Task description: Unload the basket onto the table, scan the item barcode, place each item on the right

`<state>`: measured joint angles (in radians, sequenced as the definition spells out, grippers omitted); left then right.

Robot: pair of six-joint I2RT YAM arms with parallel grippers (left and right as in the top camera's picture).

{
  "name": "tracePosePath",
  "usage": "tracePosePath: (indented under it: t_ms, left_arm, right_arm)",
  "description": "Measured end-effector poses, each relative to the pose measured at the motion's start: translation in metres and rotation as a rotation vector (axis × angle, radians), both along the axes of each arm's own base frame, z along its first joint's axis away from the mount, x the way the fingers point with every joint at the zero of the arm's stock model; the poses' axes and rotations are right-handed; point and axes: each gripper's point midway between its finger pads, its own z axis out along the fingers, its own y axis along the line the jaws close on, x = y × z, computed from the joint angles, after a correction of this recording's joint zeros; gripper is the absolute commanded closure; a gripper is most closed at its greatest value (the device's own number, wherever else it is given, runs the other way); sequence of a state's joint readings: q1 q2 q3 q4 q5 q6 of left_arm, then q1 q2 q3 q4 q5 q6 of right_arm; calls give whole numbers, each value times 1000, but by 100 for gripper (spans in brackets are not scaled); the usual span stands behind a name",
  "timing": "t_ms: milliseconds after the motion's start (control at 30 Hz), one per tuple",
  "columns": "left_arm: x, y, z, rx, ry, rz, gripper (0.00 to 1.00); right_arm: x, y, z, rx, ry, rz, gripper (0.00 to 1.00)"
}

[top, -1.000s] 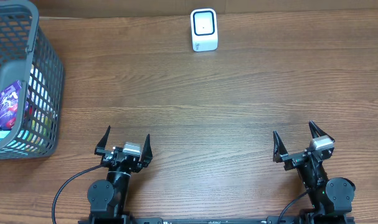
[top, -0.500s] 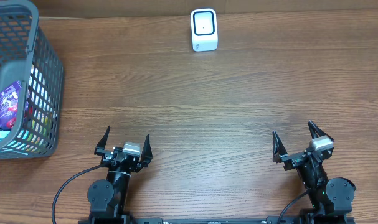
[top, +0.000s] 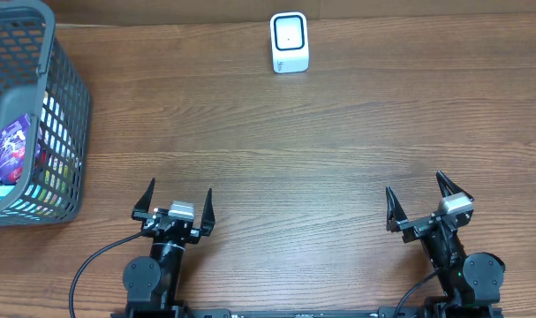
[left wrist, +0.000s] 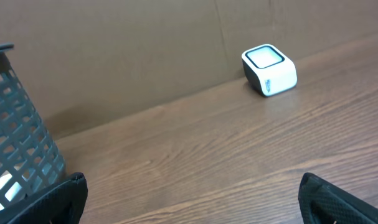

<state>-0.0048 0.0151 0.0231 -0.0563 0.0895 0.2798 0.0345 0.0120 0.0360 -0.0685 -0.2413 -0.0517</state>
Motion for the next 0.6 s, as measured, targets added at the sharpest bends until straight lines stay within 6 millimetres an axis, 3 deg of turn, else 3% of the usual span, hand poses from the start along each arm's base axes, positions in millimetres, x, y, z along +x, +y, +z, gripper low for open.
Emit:
tracePosePath:
  t_ms: [333, 600]
  left_arm:
    - [-4, 2, 34, -53, -38, 13, 0]
    - [11, 2, 47, -107, 66, 20, 0]
  right_arm:
    - [-1, 3, 17, 14, 21, 17, 0]
    - [6, 4, 36, 17, 120, 23, 0]
